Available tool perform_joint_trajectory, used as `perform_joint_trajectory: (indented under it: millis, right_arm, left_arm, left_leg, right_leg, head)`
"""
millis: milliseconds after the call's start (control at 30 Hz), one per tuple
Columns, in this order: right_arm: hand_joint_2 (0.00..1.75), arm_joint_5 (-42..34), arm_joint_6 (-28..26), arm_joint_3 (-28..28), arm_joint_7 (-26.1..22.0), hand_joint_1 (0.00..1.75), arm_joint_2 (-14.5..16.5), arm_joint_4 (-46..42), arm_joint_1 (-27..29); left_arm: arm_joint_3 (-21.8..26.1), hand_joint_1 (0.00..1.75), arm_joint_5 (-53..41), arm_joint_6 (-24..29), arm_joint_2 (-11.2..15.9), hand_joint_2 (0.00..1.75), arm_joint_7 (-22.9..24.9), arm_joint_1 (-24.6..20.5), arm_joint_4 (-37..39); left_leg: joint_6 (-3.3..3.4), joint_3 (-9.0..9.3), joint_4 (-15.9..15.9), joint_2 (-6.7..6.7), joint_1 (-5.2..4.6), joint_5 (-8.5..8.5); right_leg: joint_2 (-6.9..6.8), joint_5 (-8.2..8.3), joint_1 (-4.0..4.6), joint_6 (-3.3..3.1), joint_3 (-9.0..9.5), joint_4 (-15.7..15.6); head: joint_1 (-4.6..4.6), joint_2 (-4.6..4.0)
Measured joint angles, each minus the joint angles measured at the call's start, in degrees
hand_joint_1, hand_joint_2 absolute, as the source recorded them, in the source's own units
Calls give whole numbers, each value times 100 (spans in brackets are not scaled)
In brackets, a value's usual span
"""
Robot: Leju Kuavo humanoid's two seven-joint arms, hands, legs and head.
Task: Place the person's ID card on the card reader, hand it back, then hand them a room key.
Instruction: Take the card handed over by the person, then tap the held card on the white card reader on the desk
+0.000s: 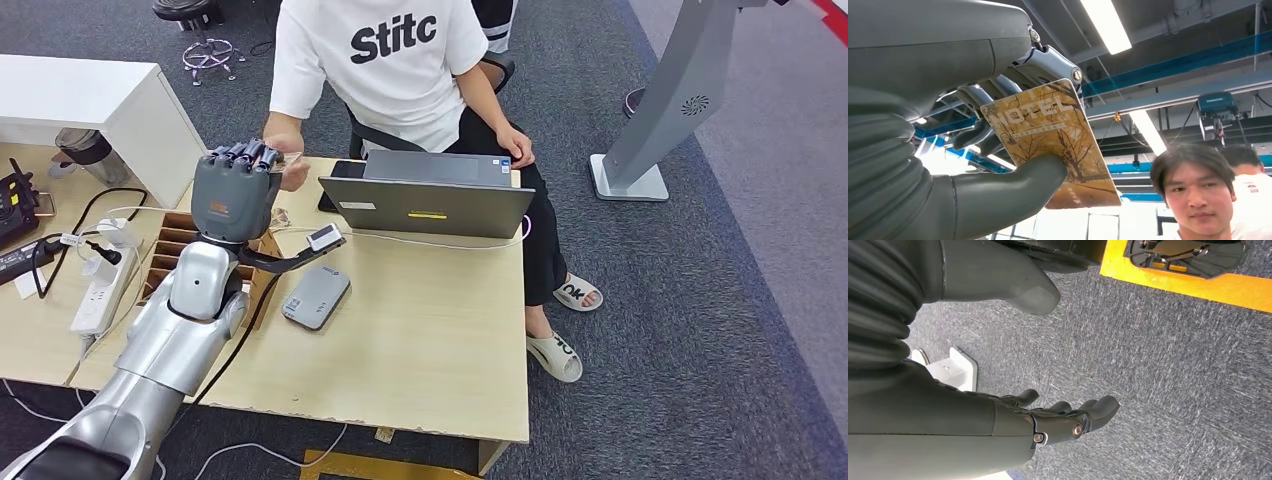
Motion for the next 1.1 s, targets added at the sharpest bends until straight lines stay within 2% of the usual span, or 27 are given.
perform_joint_trajectory:
  millis: [267,367,467,567,767,867,1100]
  right_arm:
    - [175,-7,-10,0,-28,0,0,0,2]
    - [175,-41,-20,-4,-69,0,0,0,6]
    - [175,-60,-26,-11,-95,0,0,0,9]
    - [175,-61,-36,-14,-101,0,0,1,13]
    - [175,-74,-53,-25,-117,0,0,4,19]
    - [175,-120,-78,-75,-154,0,0,8,30]
    - [175,-160,-96,-167,-201,0,0,29,61]
  left_arm:
    - [-182,175,2,-50,-37,175,-225,83,-1]
    - [-452,175,1,-362,-109,175,-309,206,-16]
    - [-893,175,0,-636,-126,175,-169,311,-61]
    - [-1203,175,0,-689,-126,175,-85,364,-101]
    - [-1468,175,0,-776,-117,175,-92,412,-127]
    - [-1669,175,-1,-999,-131,175,-154,512,-153]
    - [-2029,175,-1,-1487,-133,175,106,695,-87]
  left_leg:
    - [0,0,0,-1,-1,0]
    - [0,-1,0,-3,-1,0]
    - [0,-2,0,-2,-1,0]
    - [1,-2,0,-2,-2,-1]
    - [0,-1,0,-2,0,0]
    - [0,-1,0,-2,0,0]
    - [0,-4,0,-2,-1,0]
  right_leg:
    - [-1,0,0,0,0,0]
    - [-4,0,-1,0,0,-1]
    - [-4,0,-1,0,1,-1]
    - [-4,0,-1,0,0,-1]
    - [-4,0,-1,0,0,-1]
    - [-4,0,-1,0,0,-1]
    - [-4,0,-1,0,-1,-1]
  head:
    - [0,0]
    - [0,0]
    - [1,0]
    - [1,0]
    - [1,0]
    - [1,0]
    - [0,0]
